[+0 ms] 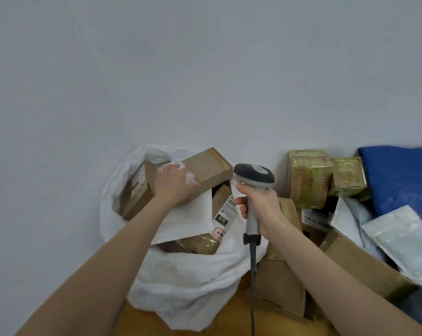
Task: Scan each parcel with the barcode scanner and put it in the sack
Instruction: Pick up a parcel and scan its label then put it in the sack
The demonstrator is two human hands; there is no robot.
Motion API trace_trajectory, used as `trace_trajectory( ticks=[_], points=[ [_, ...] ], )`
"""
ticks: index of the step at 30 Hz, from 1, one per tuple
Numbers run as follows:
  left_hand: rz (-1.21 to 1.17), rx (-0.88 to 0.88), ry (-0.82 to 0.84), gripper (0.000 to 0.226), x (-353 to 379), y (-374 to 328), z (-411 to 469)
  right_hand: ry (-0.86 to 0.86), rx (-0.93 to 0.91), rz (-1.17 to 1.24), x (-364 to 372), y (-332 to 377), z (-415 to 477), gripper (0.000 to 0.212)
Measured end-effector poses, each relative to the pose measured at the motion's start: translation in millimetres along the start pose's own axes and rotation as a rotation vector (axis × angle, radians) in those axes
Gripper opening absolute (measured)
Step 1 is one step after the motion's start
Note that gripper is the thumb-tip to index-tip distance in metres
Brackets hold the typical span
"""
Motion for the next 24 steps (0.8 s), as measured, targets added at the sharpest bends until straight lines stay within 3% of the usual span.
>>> trace_trajectory(
  ticks=[3,5,9,12,15,19,24],
  points=[
    [-0.063,0.122,0.172,0.043,22.0,-27.7,10.6,-0.033,0.023,0.029,-1.2,-4.6,2.4,0.014],
    [-0.072,0.125,0.138,0.035,29.2,-27.3,16.1,-0.073,0.034,0.046,-7.5,-7.4,1.5,0.014],
    [-0.052,0.076,0.099,0.046,37.8,-21.3,24.5,-0.144,0.046,0.071,-24.9,-12.2,-6.9,0.011],
    [-0.034,0.072,0.084,0.031,33.4,-34.2,31.2,-0.213,0.048,0.09,-43.4,-14.3,-18.5,0.013],
    [-0.009,0.067,0.03,0.037,25.1,-64.2,34.1,-0.278,0.026,0.13,-65.2,-13.1,-33.6,0.012],
    [-0.227,0.36,-0.125,0.041,20.3,-140.4,15.9,-0.372,0.015,0.166,-98.3,-9.1,-57.2,0.013],
    [-0.453,0.611,0.101,0.039,43.5,-258.2,-19.7,-0.475,0.032,0.23,-160.7,1.0,-90.1,0.015]
  ],
)
Point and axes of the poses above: each hand's wrist, its own z-axis towards the middle knuckle, its own x-axis out of the palm, y = z × x, the point moved 4 cm from there along z, towards the middle knuckle, and after that the axes turned 13 degrees about y, right-handed, at the moved point
